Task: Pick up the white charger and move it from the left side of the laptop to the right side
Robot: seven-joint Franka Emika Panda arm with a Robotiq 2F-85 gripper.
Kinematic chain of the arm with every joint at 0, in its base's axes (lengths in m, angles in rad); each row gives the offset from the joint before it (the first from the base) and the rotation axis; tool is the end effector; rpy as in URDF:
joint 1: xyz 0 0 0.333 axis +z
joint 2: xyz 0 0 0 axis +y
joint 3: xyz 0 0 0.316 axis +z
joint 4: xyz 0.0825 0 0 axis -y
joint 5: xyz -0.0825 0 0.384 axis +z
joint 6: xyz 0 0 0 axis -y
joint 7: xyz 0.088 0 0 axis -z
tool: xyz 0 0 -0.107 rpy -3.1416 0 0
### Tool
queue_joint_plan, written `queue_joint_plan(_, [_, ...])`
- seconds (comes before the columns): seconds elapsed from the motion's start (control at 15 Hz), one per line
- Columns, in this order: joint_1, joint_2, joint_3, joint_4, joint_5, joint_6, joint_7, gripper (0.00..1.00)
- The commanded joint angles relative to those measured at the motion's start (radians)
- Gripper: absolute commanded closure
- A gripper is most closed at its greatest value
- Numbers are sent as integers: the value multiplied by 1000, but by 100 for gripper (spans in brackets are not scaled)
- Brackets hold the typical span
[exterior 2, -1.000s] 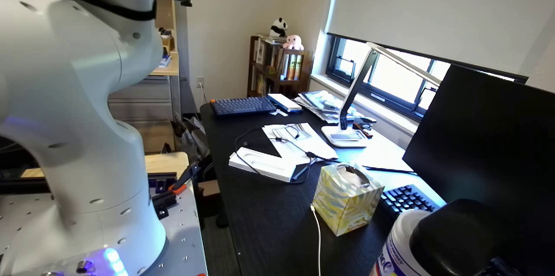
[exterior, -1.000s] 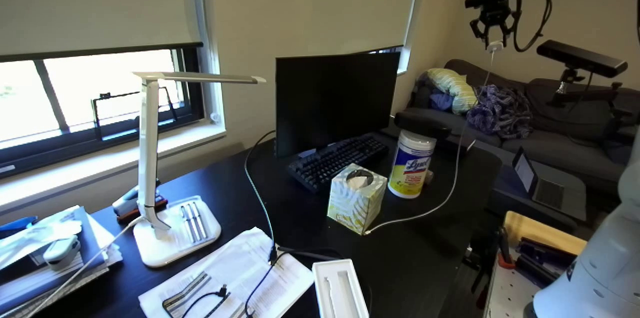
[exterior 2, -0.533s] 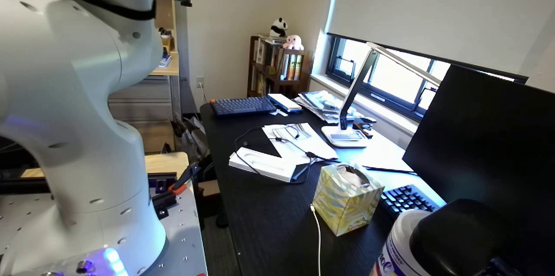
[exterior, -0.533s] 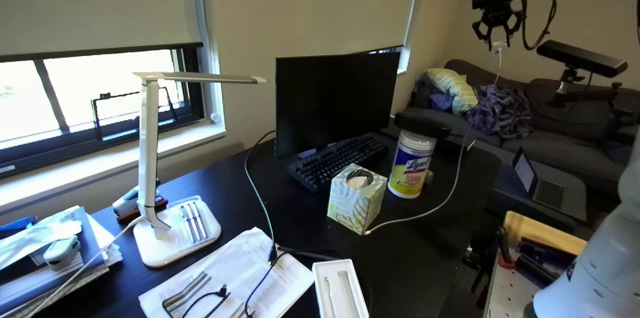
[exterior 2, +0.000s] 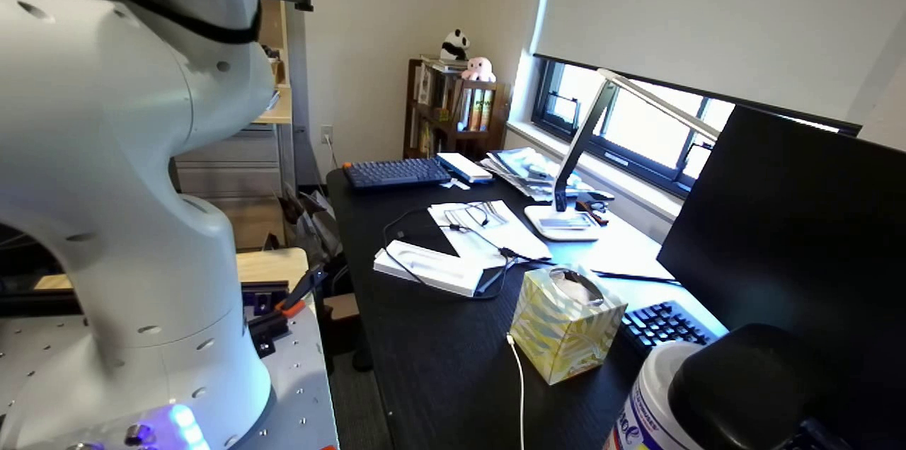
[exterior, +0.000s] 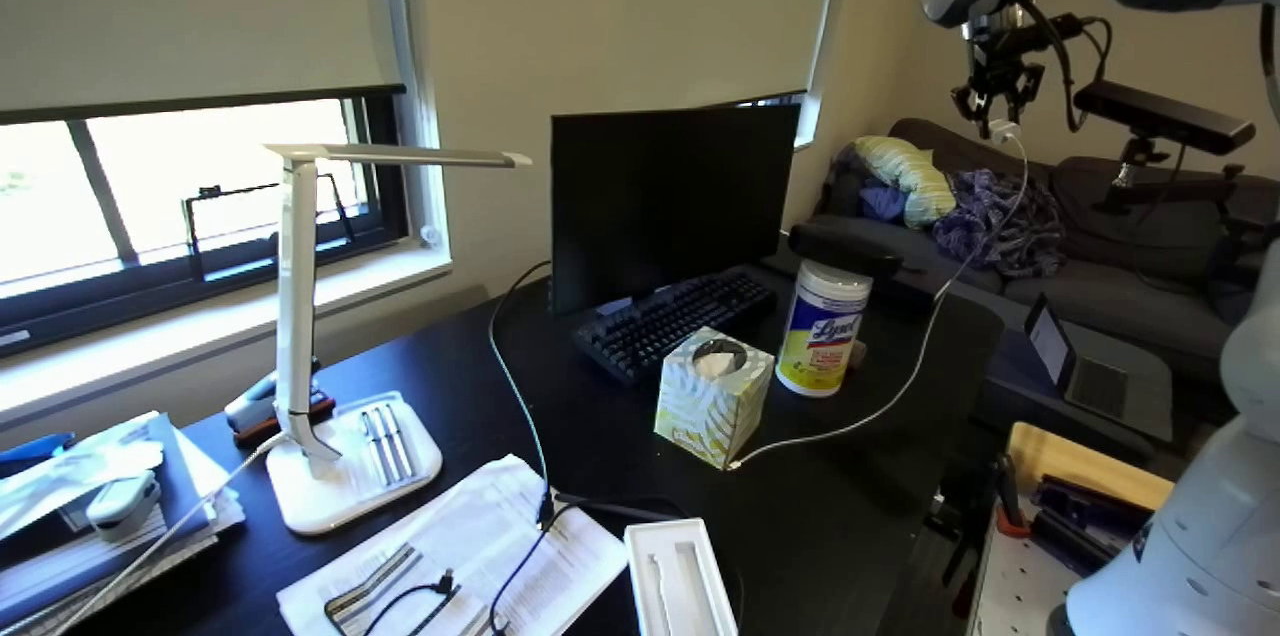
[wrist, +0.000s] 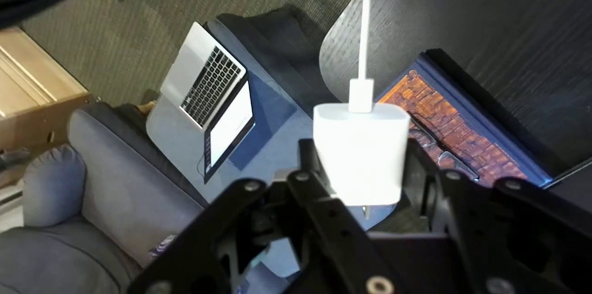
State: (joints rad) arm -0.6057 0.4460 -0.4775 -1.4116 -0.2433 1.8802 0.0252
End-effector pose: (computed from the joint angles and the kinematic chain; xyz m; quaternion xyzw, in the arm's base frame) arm 0.3566 -0.5879 0.4815 0.8582 -0.4652 -0.0787 0.2023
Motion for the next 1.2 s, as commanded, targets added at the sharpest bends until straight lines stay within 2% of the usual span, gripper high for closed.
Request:
queue_joint_plan(0.0, [-9,-46,28,-122,-9,129,-157,78])
queue_joint_plan(0.13, [-5,-84,50,-185,-28,148,-227,78])
queue_joint_plan(0.2, [-14,-12,35,-98,-10,111,-150,53])
queue_joint_plan(0.4, [-9,-36,50,-132,-11,117,-189,53])
queue_joint_plan(0.47, [-9,-41,51,-134,-11,117,-193,78])
queue_joint_plan(0.53, [-9,-32,67,-122,-32,70,-305,78])
queue_joint_plan(0.87, [-23,-17,144,-129,30,128,-509,78])
queue_joint_plan(1.0, [-9,-28,166,-135,9,84,-581,78])
queue_joint_plan(1.07, [-6,-18,149,-134,8,103,-494,53])
queue_joint_plan(1.13, [-3,-18,157,-134,9,100,-517,53])
